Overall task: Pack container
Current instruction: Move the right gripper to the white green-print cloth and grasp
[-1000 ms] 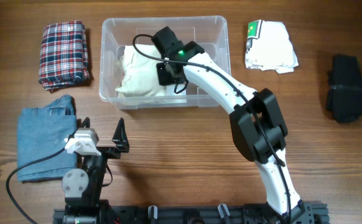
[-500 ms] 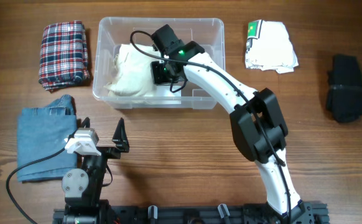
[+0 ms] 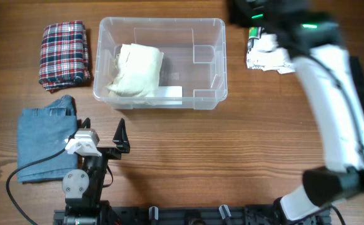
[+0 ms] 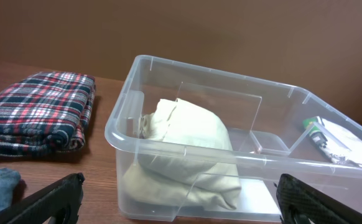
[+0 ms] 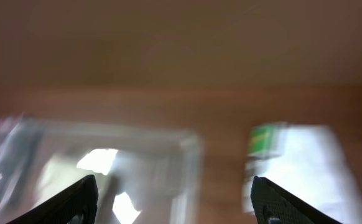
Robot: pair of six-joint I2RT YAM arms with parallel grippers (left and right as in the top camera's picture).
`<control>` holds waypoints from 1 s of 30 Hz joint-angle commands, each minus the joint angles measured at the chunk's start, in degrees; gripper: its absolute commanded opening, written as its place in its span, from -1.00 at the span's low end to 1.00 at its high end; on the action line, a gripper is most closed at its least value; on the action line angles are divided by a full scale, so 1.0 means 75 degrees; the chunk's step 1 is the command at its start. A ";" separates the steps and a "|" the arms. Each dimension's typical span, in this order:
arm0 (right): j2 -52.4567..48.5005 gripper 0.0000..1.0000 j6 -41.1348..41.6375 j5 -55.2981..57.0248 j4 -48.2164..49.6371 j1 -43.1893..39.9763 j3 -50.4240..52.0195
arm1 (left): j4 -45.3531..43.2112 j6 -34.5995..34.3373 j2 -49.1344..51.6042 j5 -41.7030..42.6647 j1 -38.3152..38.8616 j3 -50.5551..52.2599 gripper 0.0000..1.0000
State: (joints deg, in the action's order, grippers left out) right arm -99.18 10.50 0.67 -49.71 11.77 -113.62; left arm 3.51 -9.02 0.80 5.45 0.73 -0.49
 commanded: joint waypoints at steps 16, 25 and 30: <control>-0.3631 0.81 -0.3520 0.1361 0.1148 -0.1023 0.0437 | 0.0052 0.0149 -0.0055 0.0114 -0.0020 0.0023 1.00; -0.4695 0.83 -0.3608 0.0860 0.1754 -0.1029 0.0440 | 0.0052 0.0149 -0.0055 0.0114 -0.0020 0.0023 0.99; -0.5237 0.83 -0.3829 0.0851 0.1912 -0.1017 0.0440 | 0.0052 0.0149 -0.0055 0.0114 -0.0020 0.0023 1.00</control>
State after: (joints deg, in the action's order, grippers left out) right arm -135.52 -16.08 8.38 -35.97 3.70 -110.63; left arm 3.51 -9.02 0.80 5.45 0.73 -0.49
